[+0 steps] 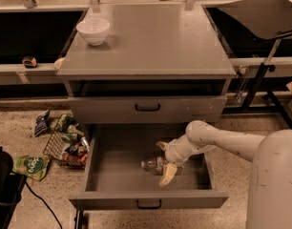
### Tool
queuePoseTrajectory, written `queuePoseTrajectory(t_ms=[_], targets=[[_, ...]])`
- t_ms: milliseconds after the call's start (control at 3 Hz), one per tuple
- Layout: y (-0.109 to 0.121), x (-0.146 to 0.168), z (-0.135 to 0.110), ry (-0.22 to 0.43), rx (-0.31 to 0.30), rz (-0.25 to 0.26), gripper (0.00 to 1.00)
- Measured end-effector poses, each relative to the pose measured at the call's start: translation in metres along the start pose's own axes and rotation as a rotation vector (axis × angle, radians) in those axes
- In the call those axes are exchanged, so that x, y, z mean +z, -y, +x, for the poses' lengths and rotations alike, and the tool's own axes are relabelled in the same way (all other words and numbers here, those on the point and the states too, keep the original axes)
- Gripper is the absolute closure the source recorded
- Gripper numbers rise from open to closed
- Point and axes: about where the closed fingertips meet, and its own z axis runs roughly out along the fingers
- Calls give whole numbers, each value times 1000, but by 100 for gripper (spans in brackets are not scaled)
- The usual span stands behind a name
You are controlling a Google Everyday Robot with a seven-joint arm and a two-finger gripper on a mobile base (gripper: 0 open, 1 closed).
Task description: Pick water bottle from middle drawer and place on counter
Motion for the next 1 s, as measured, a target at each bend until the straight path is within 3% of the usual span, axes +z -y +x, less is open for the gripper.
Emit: queuePoseTrajectory(t_ms=[333,1000], targets=[[1,16,17,-10,26,12,18],[10,43,51,-8,80,15,65]])
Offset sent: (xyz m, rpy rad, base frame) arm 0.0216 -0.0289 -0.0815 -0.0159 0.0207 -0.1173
